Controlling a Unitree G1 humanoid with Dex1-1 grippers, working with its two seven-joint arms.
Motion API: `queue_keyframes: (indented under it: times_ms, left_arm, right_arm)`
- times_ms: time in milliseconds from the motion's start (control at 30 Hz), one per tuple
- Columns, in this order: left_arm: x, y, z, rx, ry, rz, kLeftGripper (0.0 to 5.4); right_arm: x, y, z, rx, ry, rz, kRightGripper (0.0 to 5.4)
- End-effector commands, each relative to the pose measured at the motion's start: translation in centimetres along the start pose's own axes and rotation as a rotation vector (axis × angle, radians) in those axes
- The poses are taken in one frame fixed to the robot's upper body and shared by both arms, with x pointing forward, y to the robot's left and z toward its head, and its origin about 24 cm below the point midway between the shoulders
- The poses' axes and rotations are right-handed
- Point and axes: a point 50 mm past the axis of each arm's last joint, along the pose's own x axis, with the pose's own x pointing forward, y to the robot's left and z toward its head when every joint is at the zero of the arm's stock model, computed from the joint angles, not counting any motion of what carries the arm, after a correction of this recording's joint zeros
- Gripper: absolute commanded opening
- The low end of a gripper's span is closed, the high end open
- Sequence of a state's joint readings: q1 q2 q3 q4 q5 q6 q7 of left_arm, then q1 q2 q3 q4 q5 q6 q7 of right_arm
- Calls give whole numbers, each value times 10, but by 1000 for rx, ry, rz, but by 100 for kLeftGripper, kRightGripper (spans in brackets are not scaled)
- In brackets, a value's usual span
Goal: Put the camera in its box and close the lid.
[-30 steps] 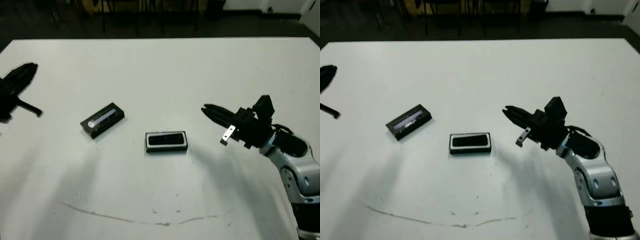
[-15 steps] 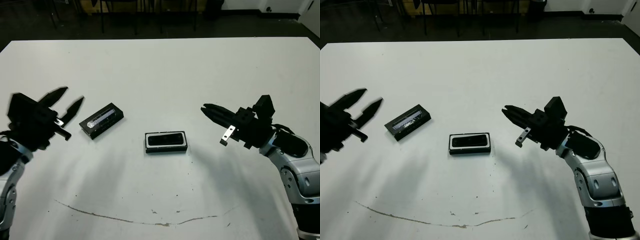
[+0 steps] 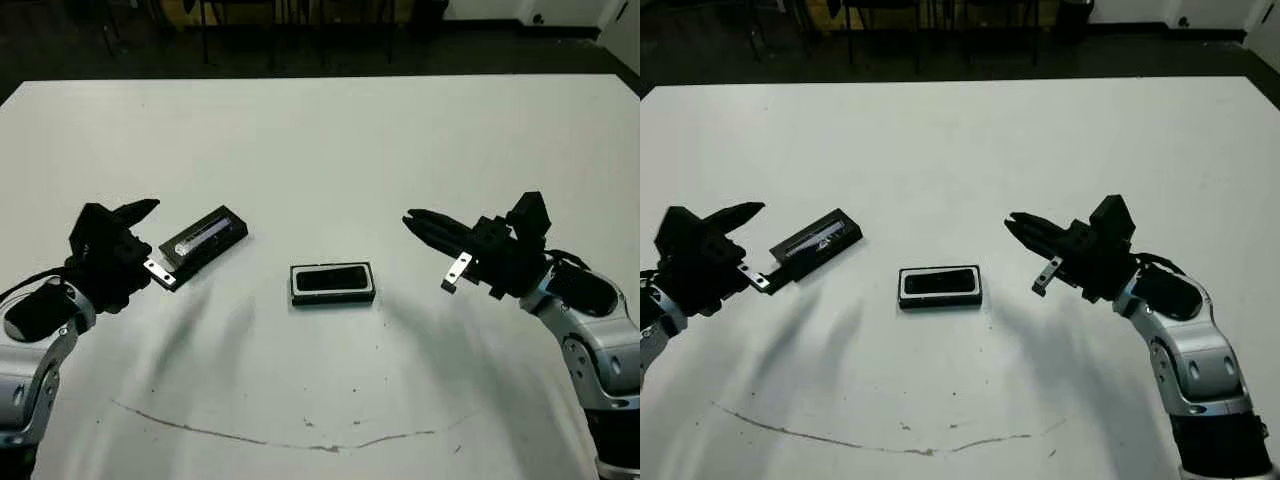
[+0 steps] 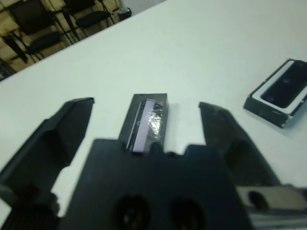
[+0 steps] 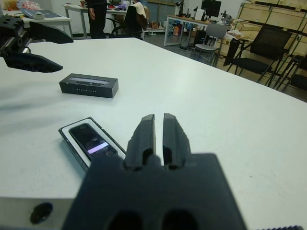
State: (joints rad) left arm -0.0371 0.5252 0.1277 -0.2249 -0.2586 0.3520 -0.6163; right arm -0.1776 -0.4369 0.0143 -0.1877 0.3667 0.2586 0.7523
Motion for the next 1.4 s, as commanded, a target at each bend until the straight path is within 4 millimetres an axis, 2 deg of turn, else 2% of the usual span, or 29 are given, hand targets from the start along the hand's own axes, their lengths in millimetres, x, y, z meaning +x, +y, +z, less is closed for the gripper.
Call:
queue_keyframes:
  times_ms: [33,367,733,1400]
  left_arm:
    - [3,5,-6,-22,37,-18,538]
    - [13,15,-14,39,90,-60,538]
    - [21,22,-27,8,140,-150,538]
    - [26,28,-48,-1,206,-160,538]
  right_arm:
    - [-2,-1,-5,18,23,6,0]
    - [-3,-2,-6,12,37,5,0]
    - [-4,-3,-8,10,33,6,0]
    - [-7,-3,-7,-2,66,-11,0]
